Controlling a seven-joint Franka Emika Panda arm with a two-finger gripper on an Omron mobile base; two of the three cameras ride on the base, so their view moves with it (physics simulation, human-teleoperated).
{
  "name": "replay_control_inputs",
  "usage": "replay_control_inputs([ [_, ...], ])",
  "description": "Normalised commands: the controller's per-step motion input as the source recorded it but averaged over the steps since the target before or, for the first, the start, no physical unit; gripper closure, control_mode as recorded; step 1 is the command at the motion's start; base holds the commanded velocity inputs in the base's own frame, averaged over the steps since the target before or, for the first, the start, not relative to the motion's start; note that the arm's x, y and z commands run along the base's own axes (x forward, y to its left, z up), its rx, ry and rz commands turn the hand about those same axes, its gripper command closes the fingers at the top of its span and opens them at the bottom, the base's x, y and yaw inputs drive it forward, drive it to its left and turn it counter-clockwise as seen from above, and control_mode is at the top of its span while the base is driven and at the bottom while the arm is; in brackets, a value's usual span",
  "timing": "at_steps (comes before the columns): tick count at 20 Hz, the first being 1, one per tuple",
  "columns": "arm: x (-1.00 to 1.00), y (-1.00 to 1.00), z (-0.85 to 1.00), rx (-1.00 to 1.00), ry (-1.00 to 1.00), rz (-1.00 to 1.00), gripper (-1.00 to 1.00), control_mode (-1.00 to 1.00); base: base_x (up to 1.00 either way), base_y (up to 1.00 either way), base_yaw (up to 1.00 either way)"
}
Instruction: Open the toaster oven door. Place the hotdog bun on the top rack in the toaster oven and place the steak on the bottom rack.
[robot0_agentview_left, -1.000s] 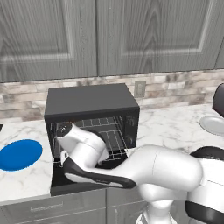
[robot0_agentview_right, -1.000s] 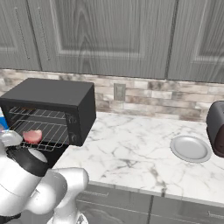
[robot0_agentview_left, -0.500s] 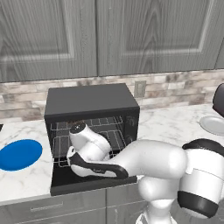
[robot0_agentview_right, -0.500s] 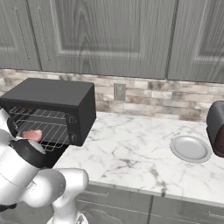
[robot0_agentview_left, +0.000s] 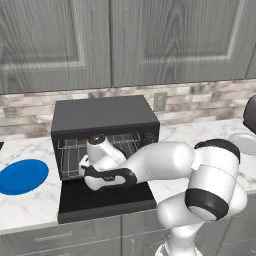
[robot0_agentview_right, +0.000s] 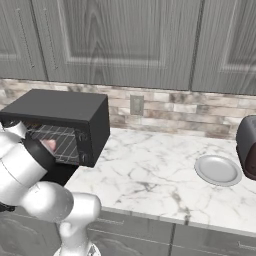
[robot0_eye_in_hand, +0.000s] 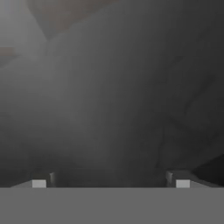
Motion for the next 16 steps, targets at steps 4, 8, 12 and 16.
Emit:
replay_control_inputs([
  [4,0.68,0.0,0.0,0.06,-0.13,-0.16,-1.0,-1.0,0.0,0.0,0.0],
  [8,0.56,0.0,0.0,0.04,-0.18,-0.14,-1.0,-1.0,0.0,0.0,0.0],
  [12,0.41,0.0,0.0,0.02,-0.21,-0.12,-1.0,-1.0,0.0,0.0,0.0],
  [16,0.28,0.0,0.01,0.02,-0.22,-0.11,-1.0,-1.0,0.0,0.0,0.0],
])
